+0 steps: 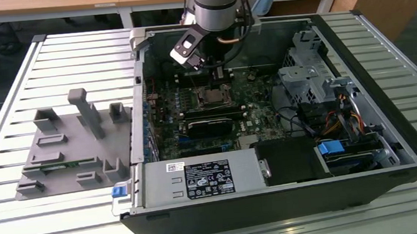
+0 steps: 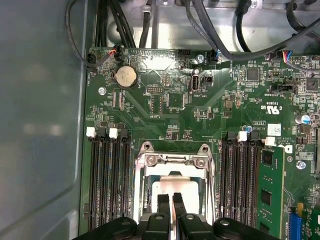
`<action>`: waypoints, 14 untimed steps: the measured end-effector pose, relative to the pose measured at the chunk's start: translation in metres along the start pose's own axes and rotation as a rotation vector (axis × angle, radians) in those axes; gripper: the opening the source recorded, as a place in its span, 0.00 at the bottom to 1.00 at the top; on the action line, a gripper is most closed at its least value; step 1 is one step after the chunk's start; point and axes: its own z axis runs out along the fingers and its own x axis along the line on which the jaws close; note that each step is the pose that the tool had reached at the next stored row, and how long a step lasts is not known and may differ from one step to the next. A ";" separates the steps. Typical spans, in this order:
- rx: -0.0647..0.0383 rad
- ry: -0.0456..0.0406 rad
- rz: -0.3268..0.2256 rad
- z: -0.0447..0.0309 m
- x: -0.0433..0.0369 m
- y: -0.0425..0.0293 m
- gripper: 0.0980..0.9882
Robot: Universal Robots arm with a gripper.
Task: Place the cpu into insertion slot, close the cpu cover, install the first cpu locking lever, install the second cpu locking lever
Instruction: 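Close the cpu cover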
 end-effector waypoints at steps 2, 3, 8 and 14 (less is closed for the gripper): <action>0.000 0.0001 0.000 0.0007 0.0001 -0.0007 0.08; 0.000 0.0001 0.000 0.0012 0.0001 -0.0010 0.08; 0.000 0.0000 0.000 0.0048 -0.0001 -0.0031 0.08; 0.000 -0.0001 0.000 0.0084 0.0000 -0.0120 0.08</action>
